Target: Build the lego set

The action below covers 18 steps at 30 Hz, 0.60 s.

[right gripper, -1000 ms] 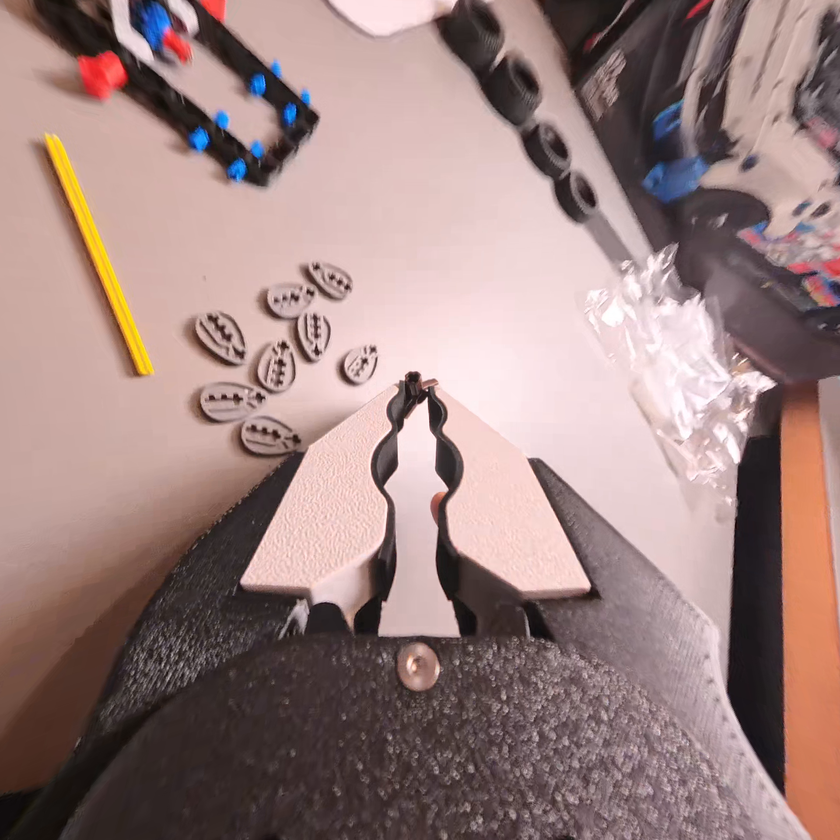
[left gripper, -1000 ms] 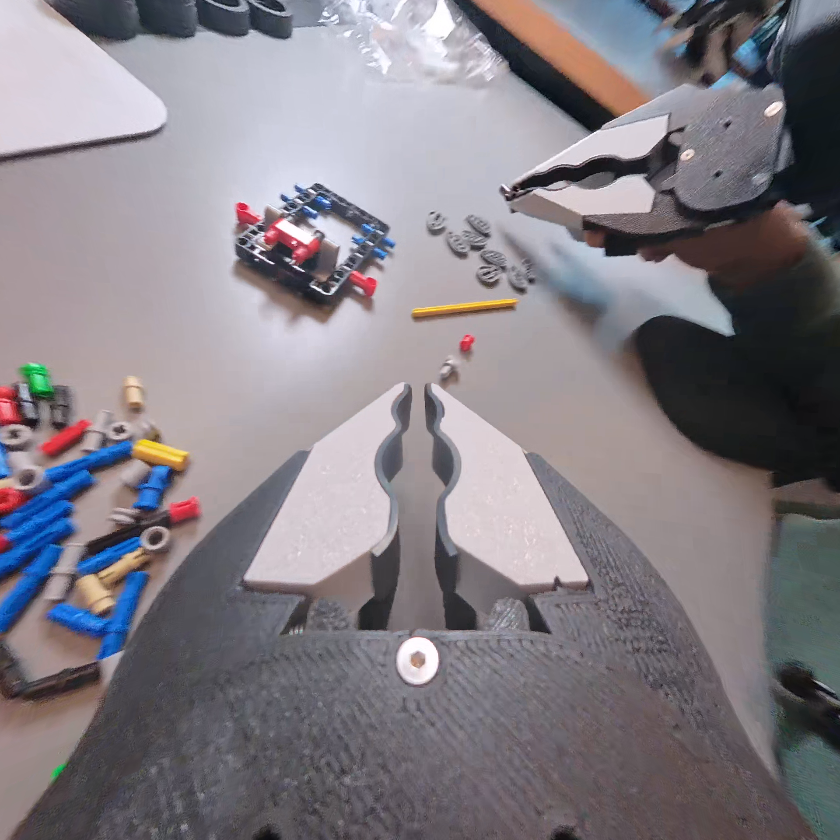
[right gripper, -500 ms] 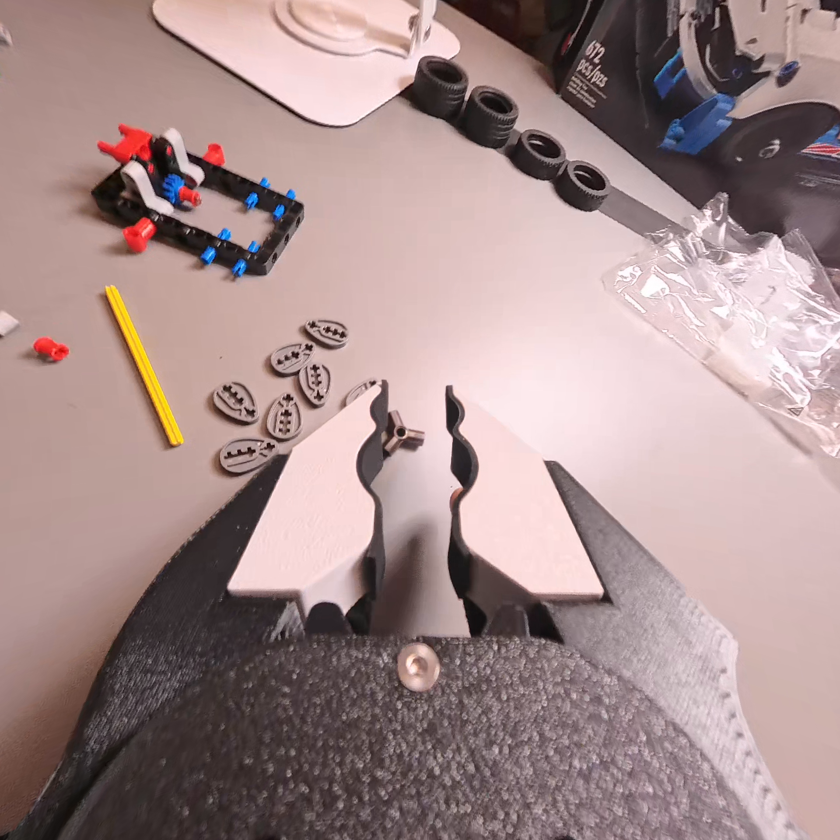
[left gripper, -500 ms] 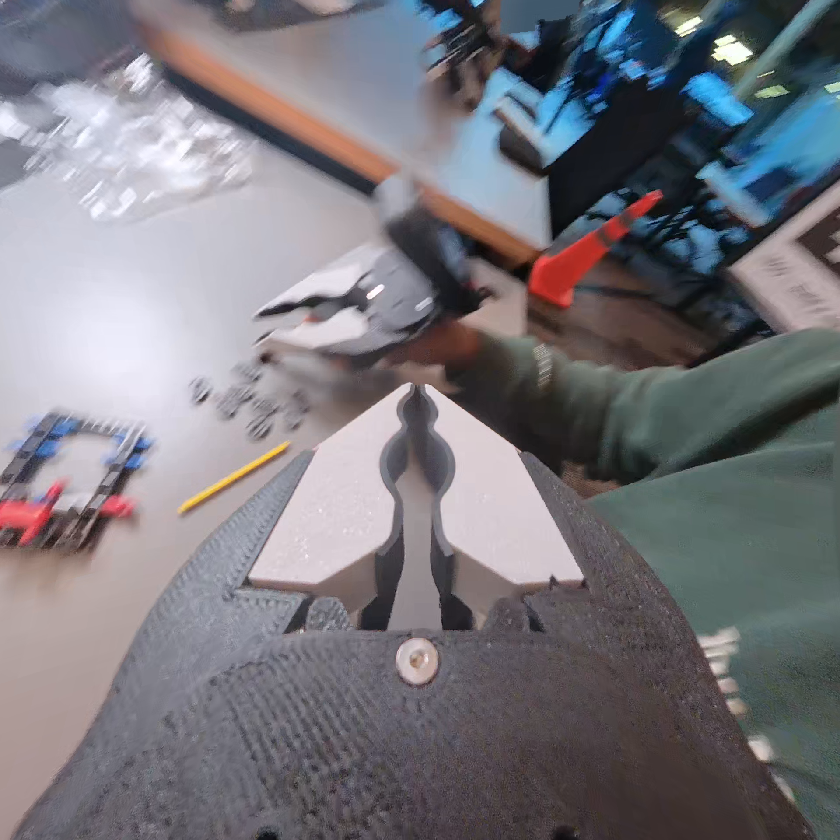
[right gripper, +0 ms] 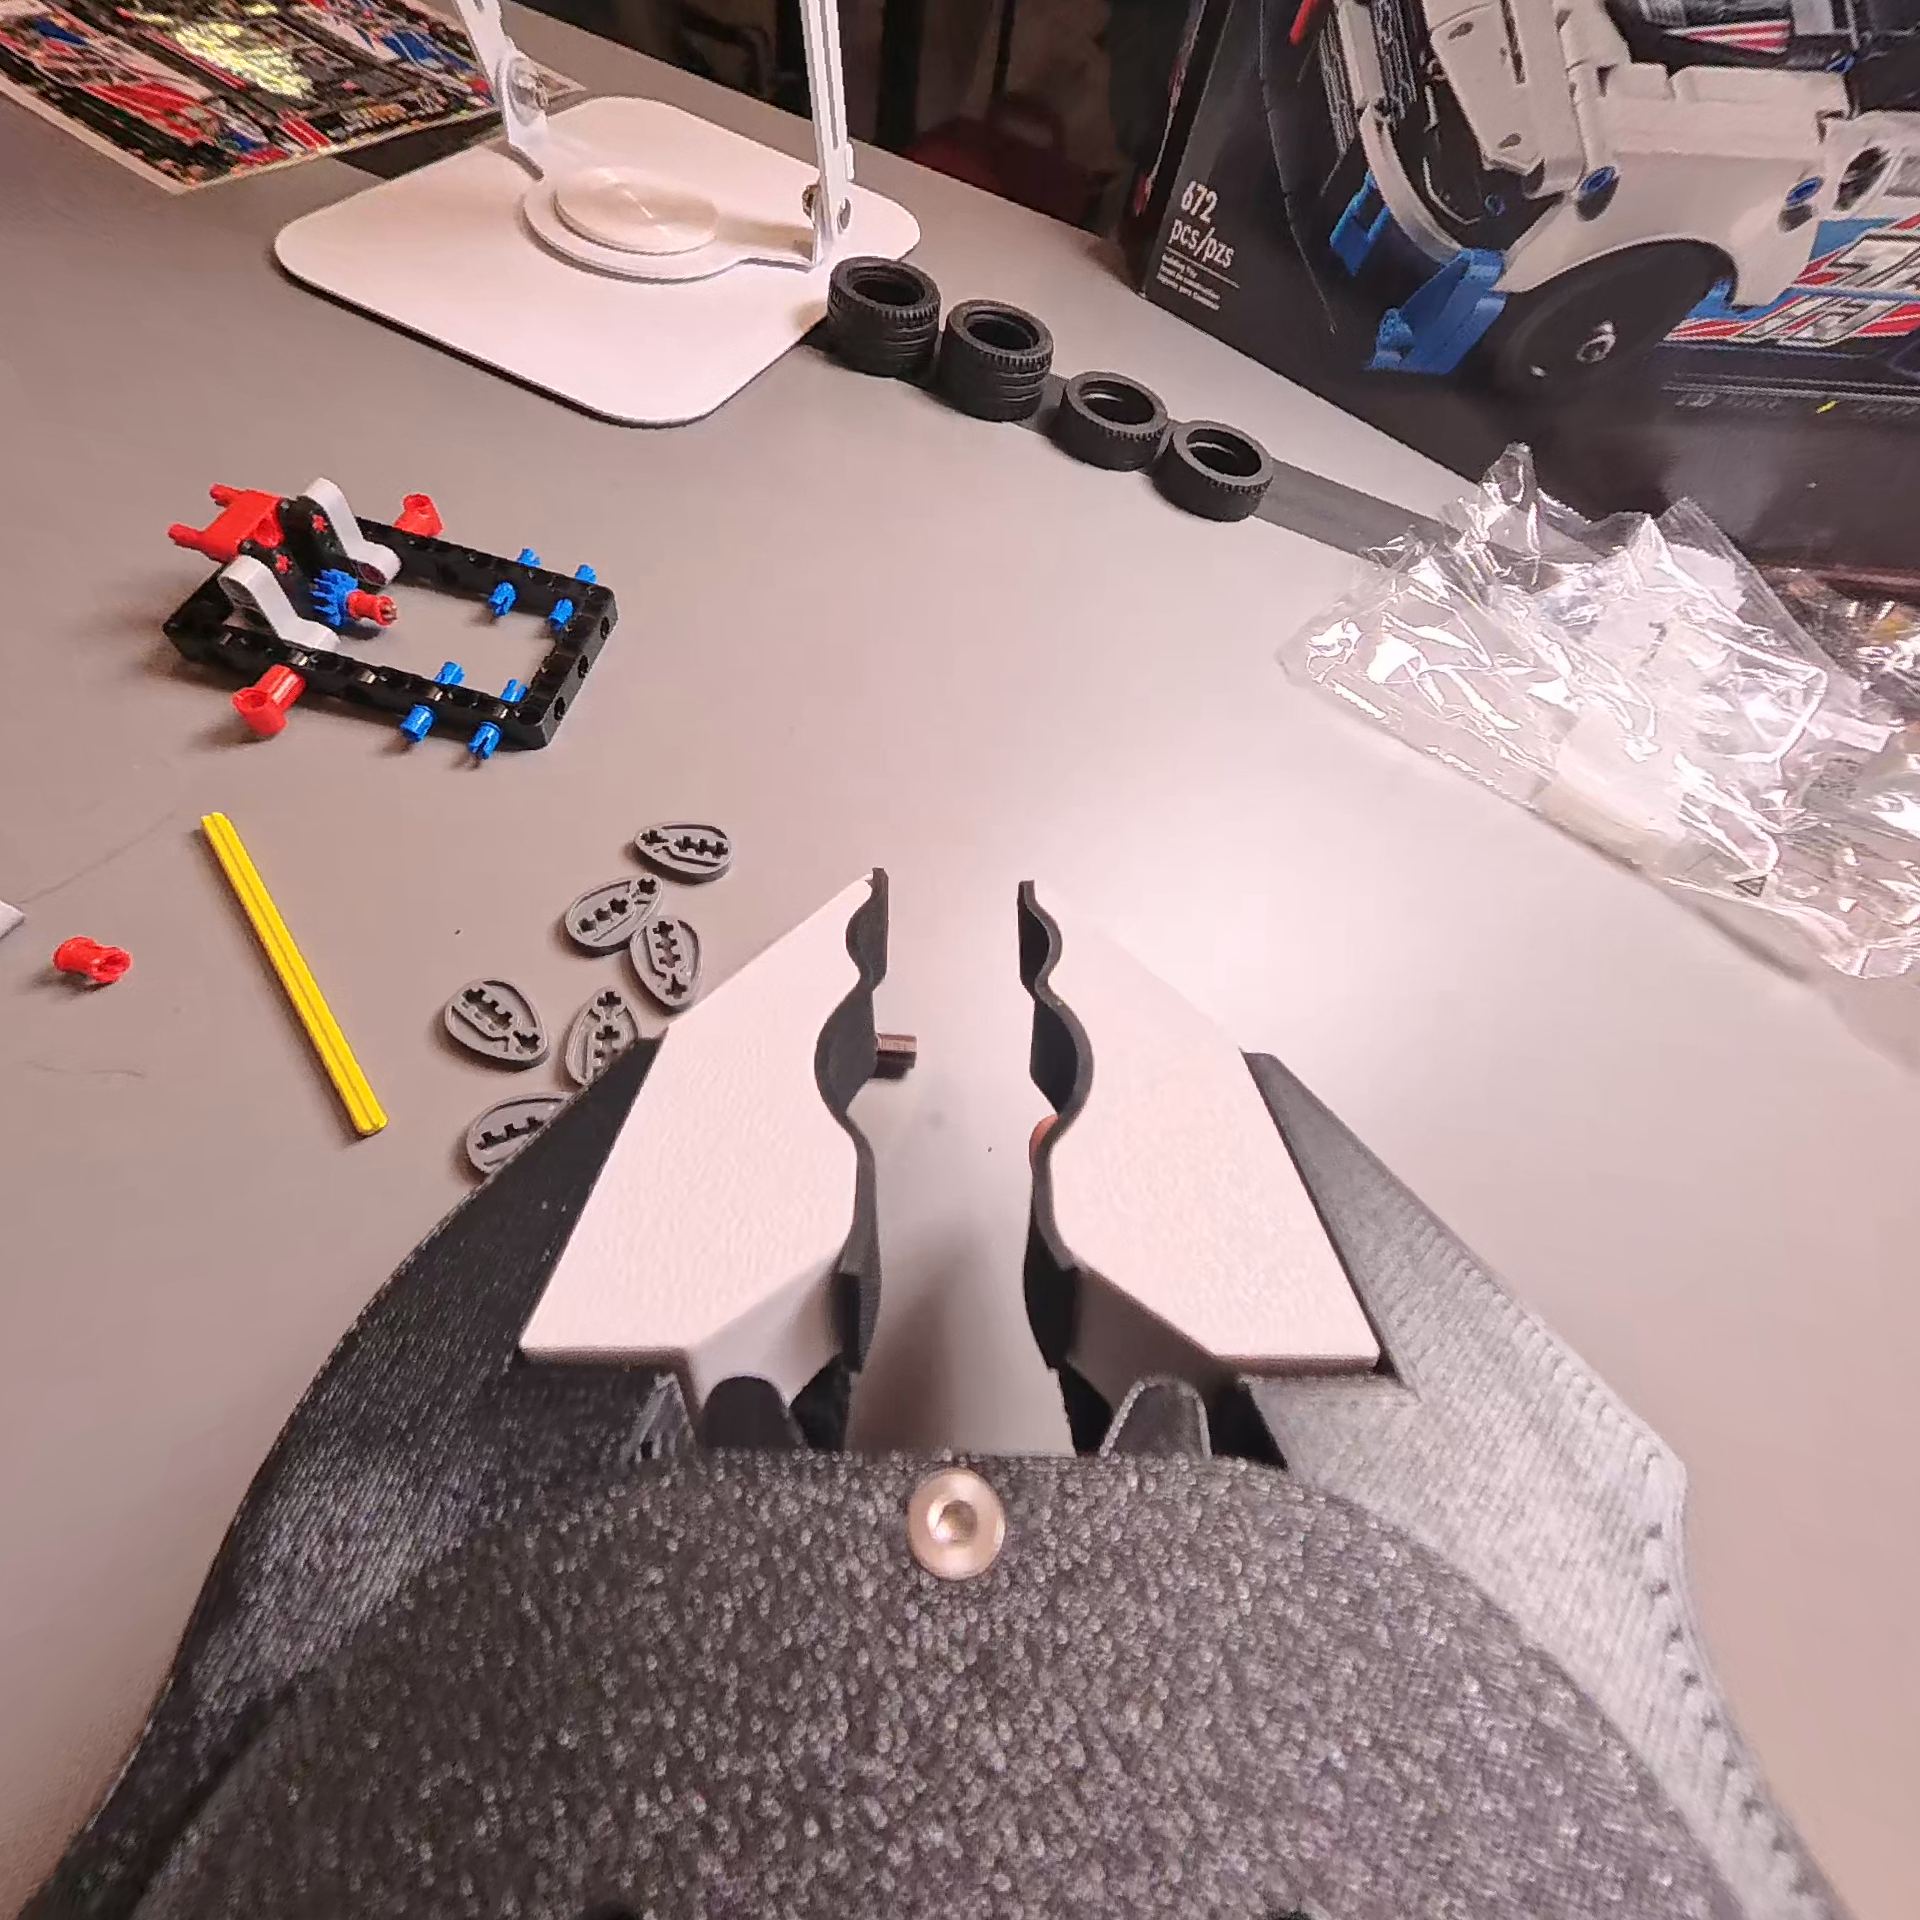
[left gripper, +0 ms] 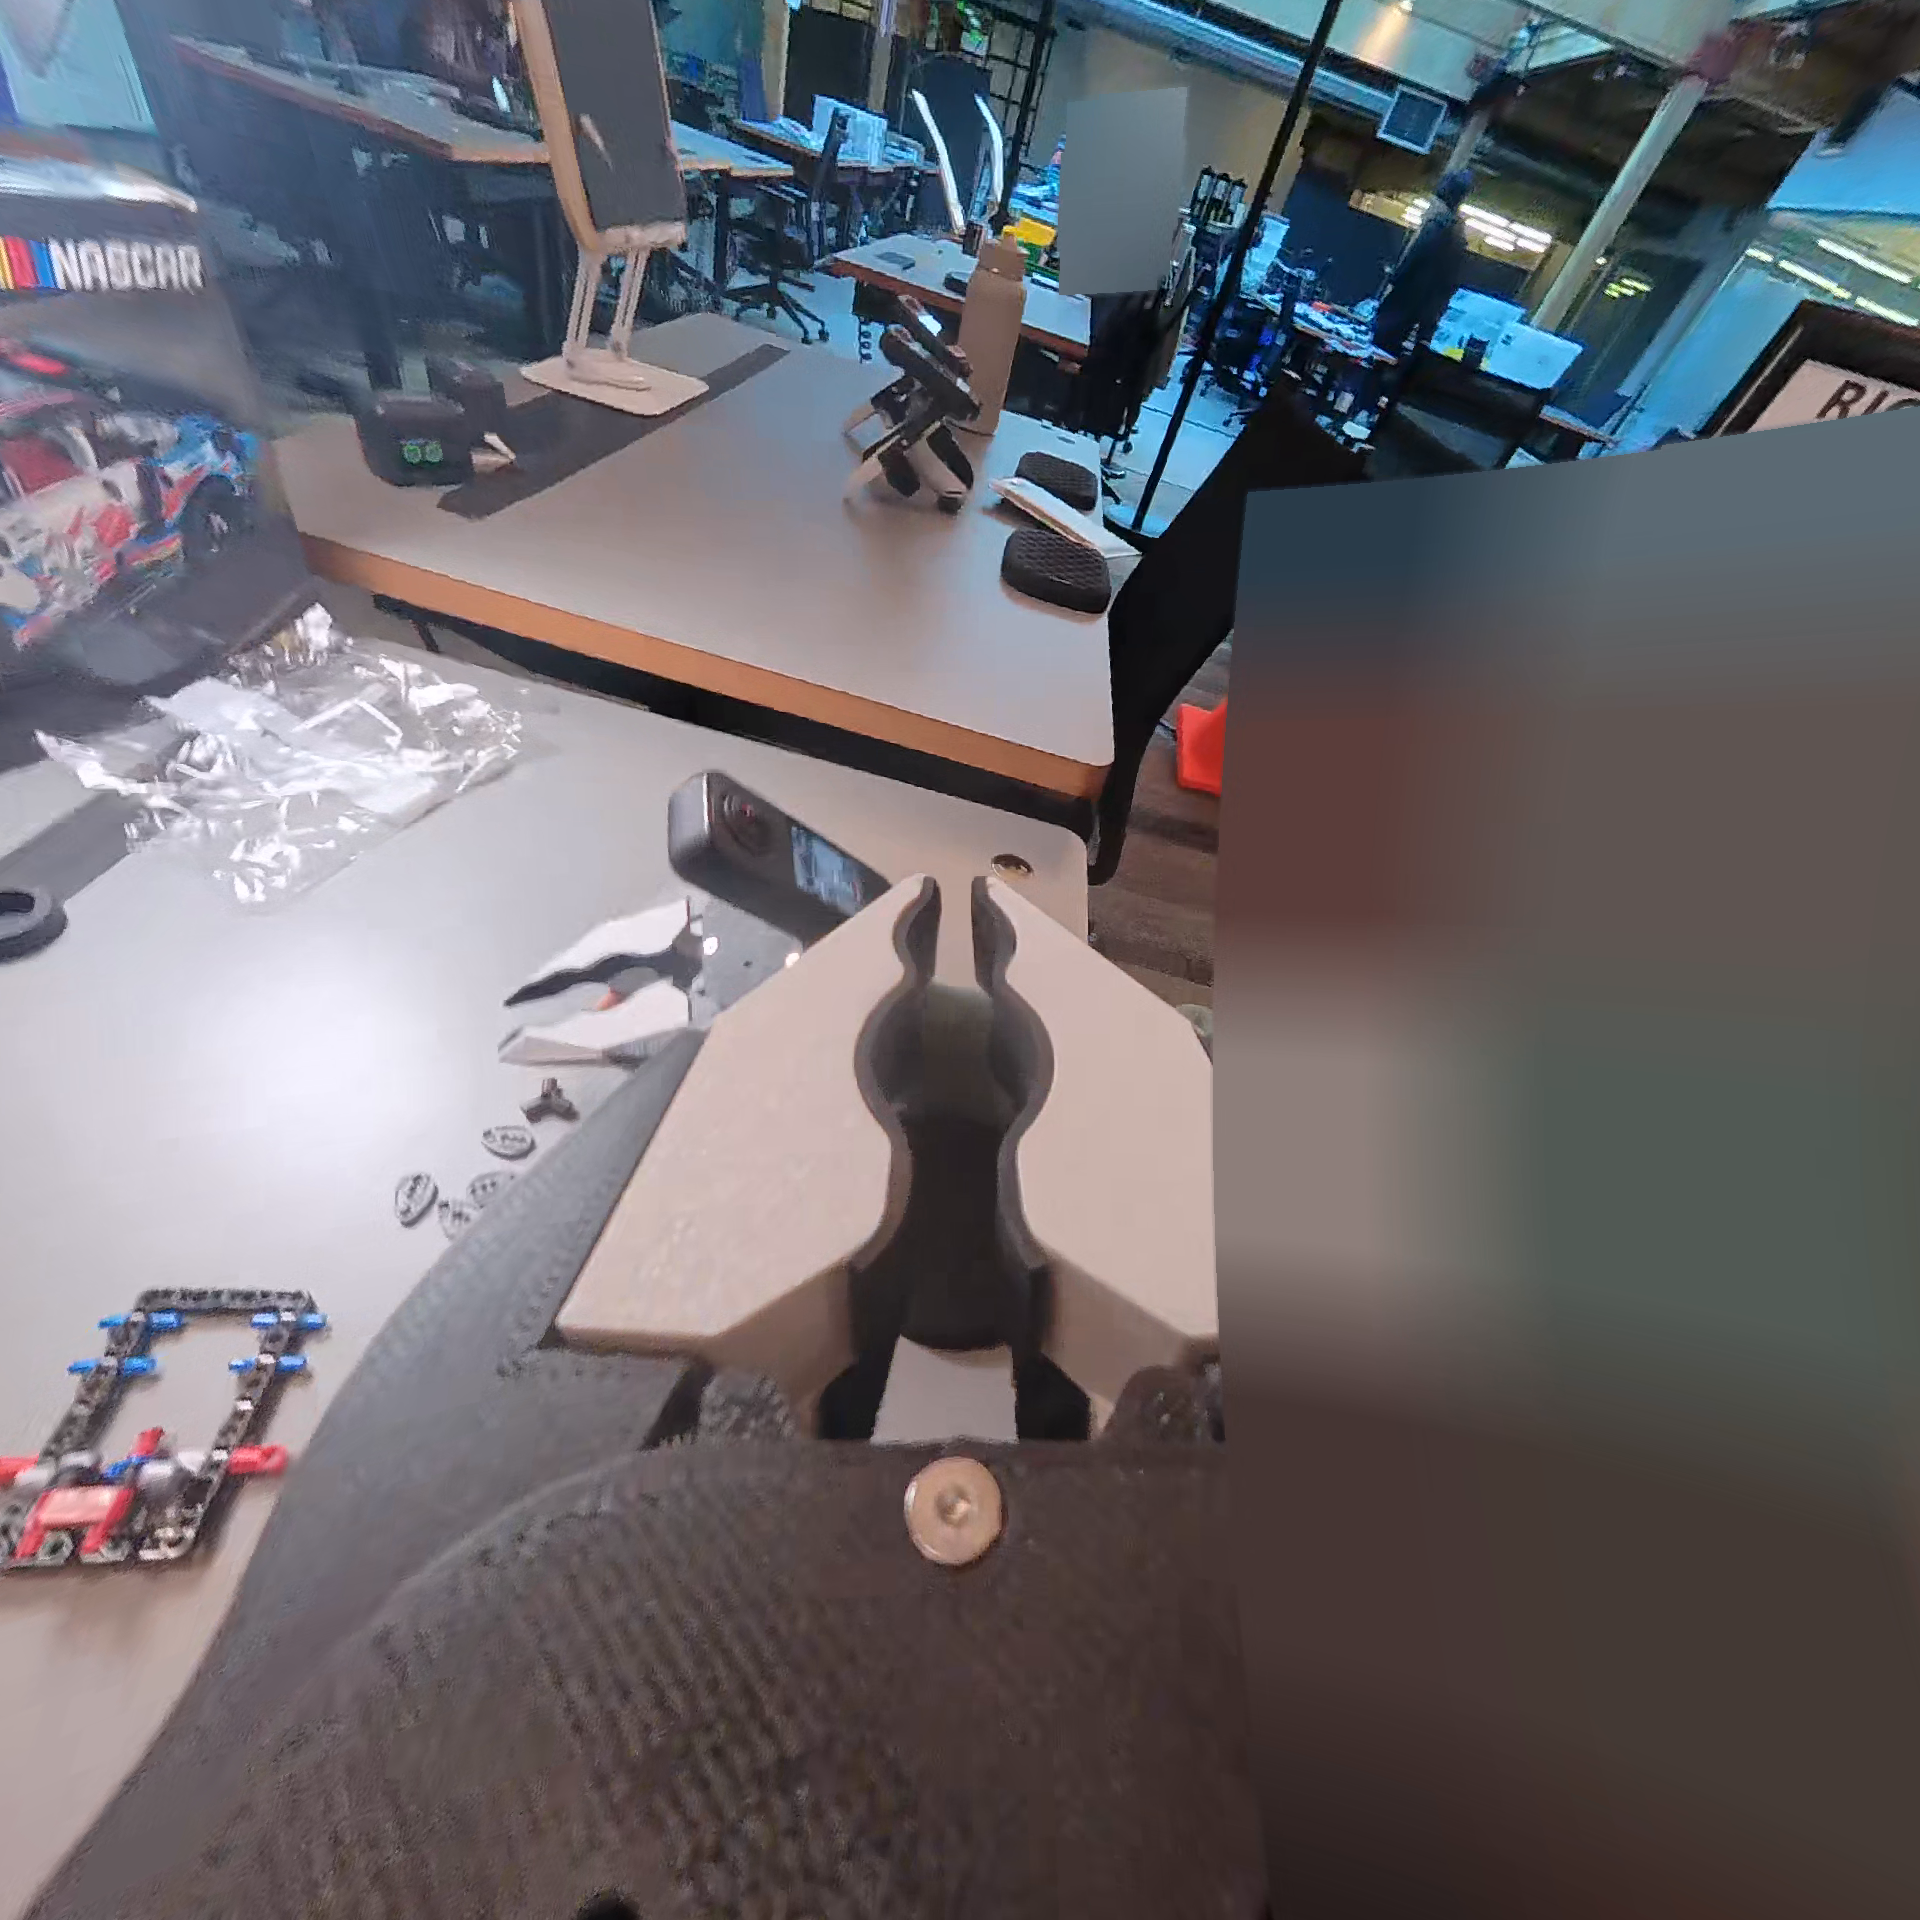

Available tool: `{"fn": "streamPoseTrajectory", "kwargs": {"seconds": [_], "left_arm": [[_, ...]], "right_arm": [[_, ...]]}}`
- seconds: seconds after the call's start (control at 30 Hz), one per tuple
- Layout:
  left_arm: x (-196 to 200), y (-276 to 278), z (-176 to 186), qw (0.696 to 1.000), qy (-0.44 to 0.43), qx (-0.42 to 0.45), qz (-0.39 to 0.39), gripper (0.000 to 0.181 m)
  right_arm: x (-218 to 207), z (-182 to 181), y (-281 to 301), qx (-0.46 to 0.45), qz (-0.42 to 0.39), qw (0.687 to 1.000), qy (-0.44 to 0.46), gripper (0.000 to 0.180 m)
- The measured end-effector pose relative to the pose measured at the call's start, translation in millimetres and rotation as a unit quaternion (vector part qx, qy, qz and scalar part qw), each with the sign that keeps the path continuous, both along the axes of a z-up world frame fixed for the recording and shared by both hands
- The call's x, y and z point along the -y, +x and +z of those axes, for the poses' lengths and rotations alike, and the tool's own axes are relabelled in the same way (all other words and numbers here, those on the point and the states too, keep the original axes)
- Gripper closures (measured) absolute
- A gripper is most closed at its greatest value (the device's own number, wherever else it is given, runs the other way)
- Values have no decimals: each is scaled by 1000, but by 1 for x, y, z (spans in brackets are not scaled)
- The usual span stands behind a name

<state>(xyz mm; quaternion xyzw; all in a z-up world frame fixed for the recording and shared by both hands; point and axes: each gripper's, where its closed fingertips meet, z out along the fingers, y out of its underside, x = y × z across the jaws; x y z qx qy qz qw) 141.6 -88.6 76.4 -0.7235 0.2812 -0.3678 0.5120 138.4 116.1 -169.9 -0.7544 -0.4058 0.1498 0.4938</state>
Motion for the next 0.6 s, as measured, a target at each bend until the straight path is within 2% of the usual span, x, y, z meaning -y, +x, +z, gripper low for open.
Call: {"fn": "streamPoseTrajectory", "kwargs": {"seconds": [0.03, 0.1, 0.2, 0.37, 0.47, 0.6], "left_arm": [[0, -5, -7, 1000, -8, 2, 5, 176], [-16, -31, -34, 999, -25, 9, 45, 177], [-39, -90, -94, 989, -69, 35, 123, 170], [-45, -182, -180, 965, -20, -52, 257, 160], [-45, -206, -211, 957, -10, -114, 268, 151], [-54, -225, -227, 953, 1, -146, 264, 143]], "right_arm": [[0, 1, 0, -3, 1, 1000, 1, 157], [2, 7, -2, -11, 7, 1000, 7, 156], [12, 16, -7, -30, 26, 999, 18, 154], [32, 18, -24, -42, 79, 996, 15, 149], [49, 12, -37, -30, 134, 991, 4, 152], [71, 9, -54, -39, 201, 979, -20, 156]]}}
